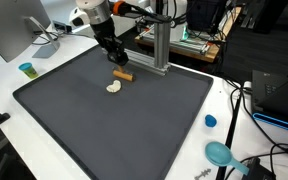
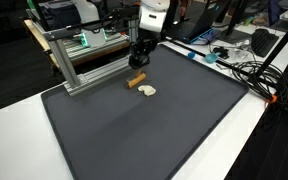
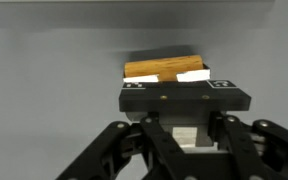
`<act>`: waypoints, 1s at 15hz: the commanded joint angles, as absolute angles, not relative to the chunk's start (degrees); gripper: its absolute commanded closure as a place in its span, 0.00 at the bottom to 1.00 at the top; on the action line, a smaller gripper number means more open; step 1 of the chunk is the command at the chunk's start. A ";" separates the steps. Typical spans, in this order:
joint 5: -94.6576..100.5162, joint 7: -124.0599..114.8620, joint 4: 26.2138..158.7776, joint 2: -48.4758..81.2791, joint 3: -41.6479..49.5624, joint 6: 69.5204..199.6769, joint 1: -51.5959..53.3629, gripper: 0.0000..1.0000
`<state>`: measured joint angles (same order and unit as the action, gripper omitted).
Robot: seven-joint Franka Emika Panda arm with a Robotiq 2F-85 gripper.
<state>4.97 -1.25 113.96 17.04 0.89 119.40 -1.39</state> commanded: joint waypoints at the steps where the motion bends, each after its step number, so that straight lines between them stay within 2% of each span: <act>1: 2.31 1.24 118.70 9.76 0.60 124.02 -1.92 0.78; 5: 4.28 -0.04 119.49 8.18 0.72 127.15 -0.84 0.78; 15: 3.92 -2.24 116.63 15.97 1.27 131.33 -0.75 0.78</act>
<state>3.99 -1.16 118.20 14.07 0.87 131.79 -0.94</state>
